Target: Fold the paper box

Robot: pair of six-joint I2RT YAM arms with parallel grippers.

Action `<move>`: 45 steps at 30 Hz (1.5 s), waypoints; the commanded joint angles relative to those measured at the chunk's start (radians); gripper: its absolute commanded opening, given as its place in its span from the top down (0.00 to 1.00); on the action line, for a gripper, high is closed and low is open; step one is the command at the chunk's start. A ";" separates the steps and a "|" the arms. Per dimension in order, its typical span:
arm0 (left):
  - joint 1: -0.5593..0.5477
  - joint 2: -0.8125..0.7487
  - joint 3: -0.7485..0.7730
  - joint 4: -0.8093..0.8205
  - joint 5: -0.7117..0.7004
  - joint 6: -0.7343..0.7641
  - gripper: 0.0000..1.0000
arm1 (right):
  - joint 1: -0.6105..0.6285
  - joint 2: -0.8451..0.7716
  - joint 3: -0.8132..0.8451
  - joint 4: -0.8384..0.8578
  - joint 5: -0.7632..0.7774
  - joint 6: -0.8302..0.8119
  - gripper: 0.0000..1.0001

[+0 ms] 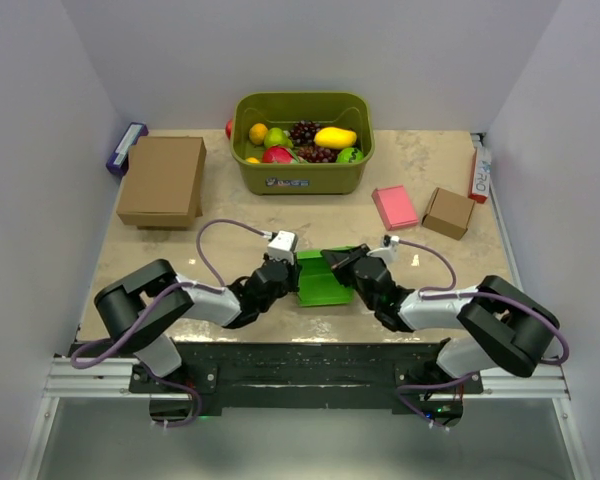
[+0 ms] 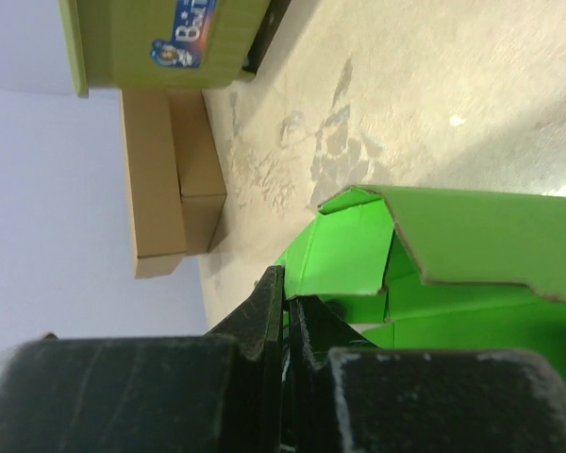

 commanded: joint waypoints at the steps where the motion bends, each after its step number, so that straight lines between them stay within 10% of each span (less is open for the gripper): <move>1: -0.002 -0.062 0.032 -0.079 -0.123 0.050 1.00 | 0.044 0.028 0.026 -0.086 -0.031 -0.021 1.00; 19: 0.002 -0.139 -0.097 0.069 -0.147 0.427 1.00 | 0.061 -0.122 0.060 -0.187 -0.194 -0.079 0.39; 30: 0.007 -0.128 -0.137 0.124 -0.096 0.395 1.00 | 0.067 -0.199 0.331 -0.676 -0.113 -0.490 0.51; 45: 0.013 -0.151 -0.162 0.105 -0.056 0.320 1.00 | 0.097 0.068 0.427 -0.571 -0.096 -0.580 0.69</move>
